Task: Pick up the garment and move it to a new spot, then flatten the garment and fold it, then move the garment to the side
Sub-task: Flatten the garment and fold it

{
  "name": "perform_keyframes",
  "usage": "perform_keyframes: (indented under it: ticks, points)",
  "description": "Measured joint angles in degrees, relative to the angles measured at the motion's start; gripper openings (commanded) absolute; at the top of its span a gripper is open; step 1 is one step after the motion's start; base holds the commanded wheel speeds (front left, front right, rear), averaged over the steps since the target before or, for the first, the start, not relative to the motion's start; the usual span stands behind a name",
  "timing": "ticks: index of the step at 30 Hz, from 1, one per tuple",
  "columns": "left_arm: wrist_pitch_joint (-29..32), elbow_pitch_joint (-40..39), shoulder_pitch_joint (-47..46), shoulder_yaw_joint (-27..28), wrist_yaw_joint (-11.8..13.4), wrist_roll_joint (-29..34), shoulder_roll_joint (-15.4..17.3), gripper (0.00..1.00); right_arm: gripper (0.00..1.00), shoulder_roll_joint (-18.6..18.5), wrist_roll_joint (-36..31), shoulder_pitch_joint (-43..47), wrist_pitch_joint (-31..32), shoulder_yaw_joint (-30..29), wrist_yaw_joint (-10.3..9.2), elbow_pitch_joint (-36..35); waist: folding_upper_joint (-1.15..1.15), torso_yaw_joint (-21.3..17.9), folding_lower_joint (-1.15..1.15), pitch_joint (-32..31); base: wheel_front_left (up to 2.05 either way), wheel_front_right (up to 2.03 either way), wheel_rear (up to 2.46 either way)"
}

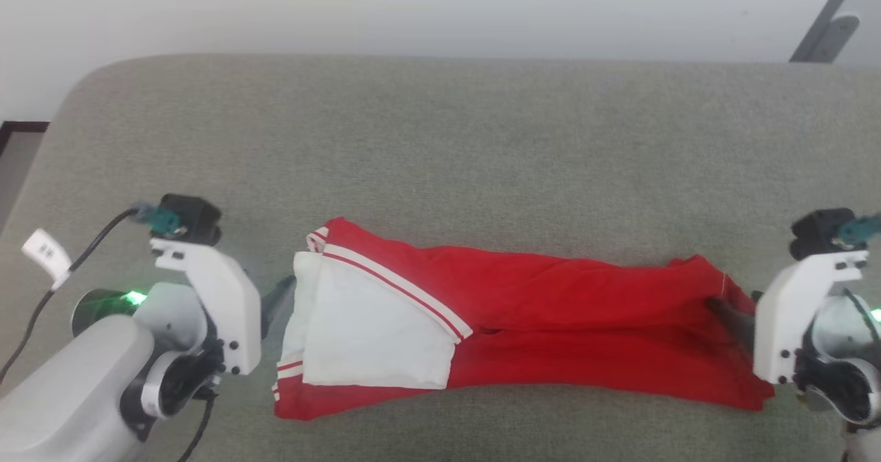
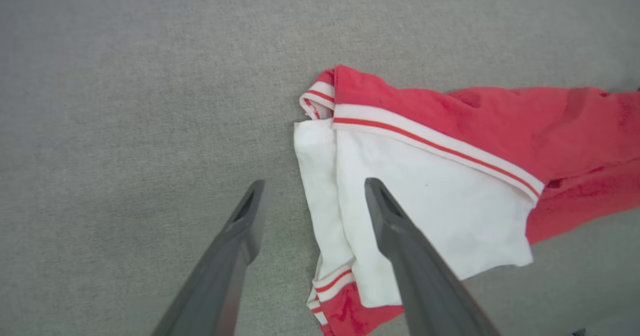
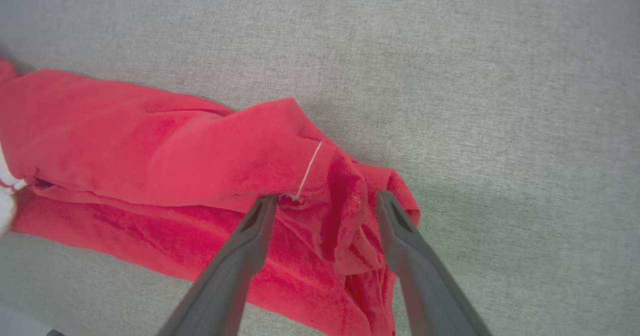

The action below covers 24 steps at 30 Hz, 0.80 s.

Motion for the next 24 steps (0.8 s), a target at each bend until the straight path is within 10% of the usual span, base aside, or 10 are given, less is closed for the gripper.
perform_keyframes:
  ticks: [16, 24]
  points:
    - [-33.97, 3.07, 12.04, 9.99, -1.79, 3.41, -0.58, 1.00, 1.00, 0.26, -0.91, 5.39, 1.57, -9.95, 0.00, 1.44, 0.00, 4.32, 0.00, -2.06, 0.00, 0.00, 0.00]
    - [-41.21, 6.38, 16.49, 14.14, -4.66, 4.82, -1.82, 1.00, 1.00, 0.08, 0.08, 4.70, 1.07, -8.88, 0.00, 6.80, 0.00, 5.88, 0.00, -1.27, 0.00, 0.00, 0.00]
